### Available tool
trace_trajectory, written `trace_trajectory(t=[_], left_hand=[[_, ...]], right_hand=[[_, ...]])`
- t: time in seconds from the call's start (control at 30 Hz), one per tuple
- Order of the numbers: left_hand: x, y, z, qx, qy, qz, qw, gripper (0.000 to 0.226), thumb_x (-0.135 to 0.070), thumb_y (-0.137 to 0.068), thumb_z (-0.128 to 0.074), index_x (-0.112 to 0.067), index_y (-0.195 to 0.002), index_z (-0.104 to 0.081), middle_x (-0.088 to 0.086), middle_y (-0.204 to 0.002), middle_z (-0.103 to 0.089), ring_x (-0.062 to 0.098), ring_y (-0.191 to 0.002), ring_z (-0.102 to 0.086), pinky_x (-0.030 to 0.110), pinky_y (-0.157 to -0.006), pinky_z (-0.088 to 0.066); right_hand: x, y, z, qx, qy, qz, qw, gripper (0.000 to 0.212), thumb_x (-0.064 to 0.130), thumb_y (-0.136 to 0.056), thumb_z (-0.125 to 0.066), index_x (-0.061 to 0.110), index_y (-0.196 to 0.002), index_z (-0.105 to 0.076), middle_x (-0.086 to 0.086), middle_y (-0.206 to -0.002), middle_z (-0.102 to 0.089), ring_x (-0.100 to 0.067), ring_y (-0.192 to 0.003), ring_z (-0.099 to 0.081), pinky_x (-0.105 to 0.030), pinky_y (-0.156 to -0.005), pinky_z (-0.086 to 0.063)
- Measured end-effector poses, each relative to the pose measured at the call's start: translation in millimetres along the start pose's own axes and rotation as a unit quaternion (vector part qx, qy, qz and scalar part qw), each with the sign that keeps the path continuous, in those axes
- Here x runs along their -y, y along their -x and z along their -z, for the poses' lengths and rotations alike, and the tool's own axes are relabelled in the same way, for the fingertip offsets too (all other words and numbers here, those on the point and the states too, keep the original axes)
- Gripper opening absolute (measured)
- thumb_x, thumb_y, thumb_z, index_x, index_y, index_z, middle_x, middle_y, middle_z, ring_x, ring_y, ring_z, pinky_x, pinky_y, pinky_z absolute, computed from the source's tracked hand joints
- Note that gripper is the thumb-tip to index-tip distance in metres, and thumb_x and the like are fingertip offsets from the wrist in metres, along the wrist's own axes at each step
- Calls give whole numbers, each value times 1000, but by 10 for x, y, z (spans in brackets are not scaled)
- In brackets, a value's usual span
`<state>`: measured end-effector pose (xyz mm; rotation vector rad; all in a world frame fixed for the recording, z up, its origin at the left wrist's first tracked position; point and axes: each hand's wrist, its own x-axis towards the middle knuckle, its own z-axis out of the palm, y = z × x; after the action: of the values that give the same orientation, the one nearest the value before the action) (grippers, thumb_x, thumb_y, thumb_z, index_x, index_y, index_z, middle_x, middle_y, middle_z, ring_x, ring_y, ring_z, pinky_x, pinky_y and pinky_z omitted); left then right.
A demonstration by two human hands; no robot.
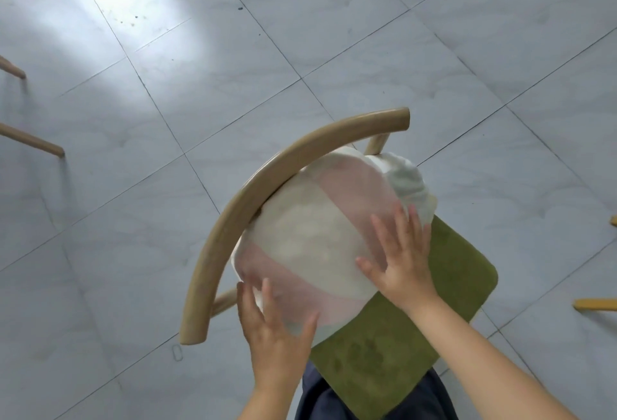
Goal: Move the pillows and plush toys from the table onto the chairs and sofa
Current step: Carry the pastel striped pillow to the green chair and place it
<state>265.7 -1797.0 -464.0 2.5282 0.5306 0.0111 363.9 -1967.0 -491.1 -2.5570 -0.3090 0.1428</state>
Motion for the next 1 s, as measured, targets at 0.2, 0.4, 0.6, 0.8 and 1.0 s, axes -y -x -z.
trace_trajectory(t=[0.2, 0.4, 0.6, 0.8, 1.0], left_hand=[[135, -191, -467, 134, -198, -26, 971, 159, -62, -19, -82, -32, -142, 13, 23, -147, -12, 43, -131, -15, 70, -76, -42], [122, -231, -592, 122, -194, 17, 973, 154, -54, -25, -85, -28, -143, 10, 21, -135, -25, 38, -124, -22, 73, -80, -36], [171, 262, -469, 120, -85, 158, 976, 123, -46, -38, -87, -29, -132, -9, 32, -138, -14, 56, -125, -21, 78, -78, -31], [296, -19, -836, 150, -81, 232, 958, 113, -58, -61, -71, -45, -123, 23, 36, -147, 8, 53, -135, 3, 67, -105, -12], [361, -64, -978, 226, -151, 269, 924, 116, -69, -72, -49, -38, -93, 61, 27, -146, 29, 44, -136, 20, 60, -112, 1]], right_hand=[[-50, -268, -343, 165, 98, -9, 981, 83, 85, -49, 18, 52, -125, 21, 9, -139, 35, -16, -129, 27, -45, -93, 33], [-35, -354, -333, 212, 68, -15, 975, 82, 86, -50, 7, 50, -122, 23, 8, -146, 27, -15, -131, 27, -44, -96, 31], [-323, -141, -58, 98, -10, -105, 990, 88, 87, -57, -23, 52, -131, 8, 9, -149, 20, -24, -135, 21, -52, -106, 18], [-505, -440, -405, 203, 54, -134, 968, 98, 80, -42, -20, 42, -121, 23, -12, -150, 21, -41, -134, 20, -66, -104, 3], [-629, -463, -547, 212, 57, -126, 967, 96, 81, -43, -19, 42, -119, 28, -12, -150, 22, -40, -134, 20, -68, -103, 3]])
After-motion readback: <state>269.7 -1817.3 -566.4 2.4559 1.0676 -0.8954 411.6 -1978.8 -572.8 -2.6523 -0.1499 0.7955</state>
